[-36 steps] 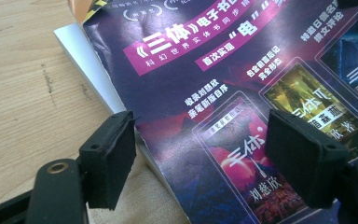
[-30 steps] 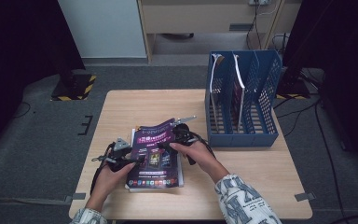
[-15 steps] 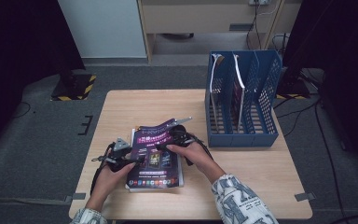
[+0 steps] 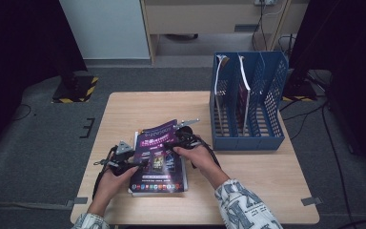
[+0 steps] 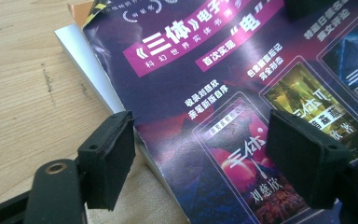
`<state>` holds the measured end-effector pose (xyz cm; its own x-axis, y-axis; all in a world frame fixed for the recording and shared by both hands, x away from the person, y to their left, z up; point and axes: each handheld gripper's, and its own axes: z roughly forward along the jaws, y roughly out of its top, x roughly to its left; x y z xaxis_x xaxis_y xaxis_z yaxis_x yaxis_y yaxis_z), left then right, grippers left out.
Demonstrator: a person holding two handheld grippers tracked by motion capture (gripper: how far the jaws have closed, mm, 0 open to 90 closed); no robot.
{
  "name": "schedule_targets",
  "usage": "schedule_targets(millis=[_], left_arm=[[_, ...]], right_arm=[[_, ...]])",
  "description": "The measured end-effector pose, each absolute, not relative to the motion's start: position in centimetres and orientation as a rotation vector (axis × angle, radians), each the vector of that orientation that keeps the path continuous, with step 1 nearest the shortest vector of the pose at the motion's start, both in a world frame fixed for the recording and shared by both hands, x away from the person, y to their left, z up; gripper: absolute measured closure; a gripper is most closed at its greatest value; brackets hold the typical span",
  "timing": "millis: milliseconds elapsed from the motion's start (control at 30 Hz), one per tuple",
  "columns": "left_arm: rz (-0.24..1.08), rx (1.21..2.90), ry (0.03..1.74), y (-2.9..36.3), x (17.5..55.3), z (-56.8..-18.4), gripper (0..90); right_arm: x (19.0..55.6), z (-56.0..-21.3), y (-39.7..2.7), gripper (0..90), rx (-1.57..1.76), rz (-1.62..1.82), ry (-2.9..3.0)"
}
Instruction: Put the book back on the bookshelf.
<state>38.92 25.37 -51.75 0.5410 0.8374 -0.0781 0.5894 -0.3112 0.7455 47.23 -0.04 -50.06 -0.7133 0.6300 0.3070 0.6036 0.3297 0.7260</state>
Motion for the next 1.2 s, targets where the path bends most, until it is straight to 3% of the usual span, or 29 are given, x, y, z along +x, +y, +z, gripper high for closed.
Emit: schedule_targets(millis=[400, 1200], left_arm=[[0.429, 1.982, 1.185, 25.8, 39.1, -51.6, 20.3], [0.369, 1.951, 1.150, 25.0, 39.0, -51.4, 20.3]], right_arm=[[46.5, -47.9, -0.4, 77.3, 1.146, 1.505, 2.473], [44.5, -44.8, -2.0, 80.5, 0.960, 1.591, 2.379]])
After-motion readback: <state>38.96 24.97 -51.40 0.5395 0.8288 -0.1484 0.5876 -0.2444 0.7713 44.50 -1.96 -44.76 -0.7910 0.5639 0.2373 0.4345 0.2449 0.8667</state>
